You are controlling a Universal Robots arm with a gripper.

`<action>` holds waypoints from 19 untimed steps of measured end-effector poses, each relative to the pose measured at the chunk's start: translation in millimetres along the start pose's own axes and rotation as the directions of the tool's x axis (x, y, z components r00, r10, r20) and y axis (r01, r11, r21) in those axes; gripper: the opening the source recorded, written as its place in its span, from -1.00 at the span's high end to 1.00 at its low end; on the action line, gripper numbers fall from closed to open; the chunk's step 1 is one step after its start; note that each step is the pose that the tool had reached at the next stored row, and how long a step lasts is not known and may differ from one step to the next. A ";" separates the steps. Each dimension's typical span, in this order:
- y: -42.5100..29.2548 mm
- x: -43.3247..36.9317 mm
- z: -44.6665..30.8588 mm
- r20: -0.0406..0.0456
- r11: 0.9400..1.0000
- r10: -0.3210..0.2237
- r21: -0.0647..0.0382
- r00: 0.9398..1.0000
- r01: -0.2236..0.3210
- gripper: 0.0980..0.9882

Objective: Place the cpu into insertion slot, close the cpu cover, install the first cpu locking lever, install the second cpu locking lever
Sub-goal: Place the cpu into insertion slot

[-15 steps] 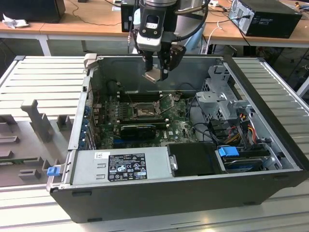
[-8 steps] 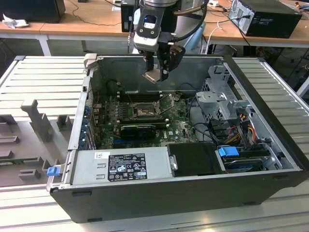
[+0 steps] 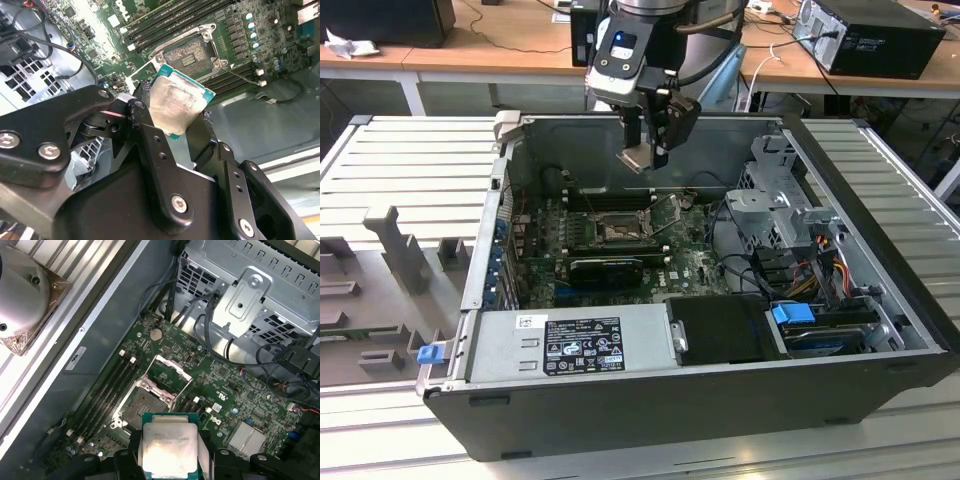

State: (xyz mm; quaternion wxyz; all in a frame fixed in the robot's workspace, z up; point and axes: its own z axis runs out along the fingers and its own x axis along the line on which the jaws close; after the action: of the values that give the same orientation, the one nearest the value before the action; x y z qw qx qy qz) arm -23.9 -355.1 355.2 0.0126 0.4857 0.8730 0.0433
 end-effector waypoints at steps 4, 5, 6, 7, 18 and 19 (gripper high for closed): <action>0.0 0.0 0.5 0.006 0.998 0.063 -0.001 0.998 -0.063 0.03; 0.0 0.0 0.6 0.008 0.996 0.089 -0.002 0.996 -0.089 0.03; -0.1 0.0 0.7 0.009 0.995 0.101 -0.002 0.995 -0.101 0.03; -0.1 0.0 0.8 0.009 0.994 0.108 -0.003 0.994 -0.107 0.03; -0.2 0.0 1.8 0.018 0.979 0.206 -0.006 0.978 -0.206 0.03; -0.2 0.0 1.8 0.018 0.977 0.213 -0.006 0.977 -0.213 0.03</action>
State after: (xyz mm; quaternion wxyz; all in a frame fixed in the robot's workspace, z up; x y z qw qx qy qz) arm -23.9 -355.1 353.4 0.0172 0.5766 0.8158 0.0417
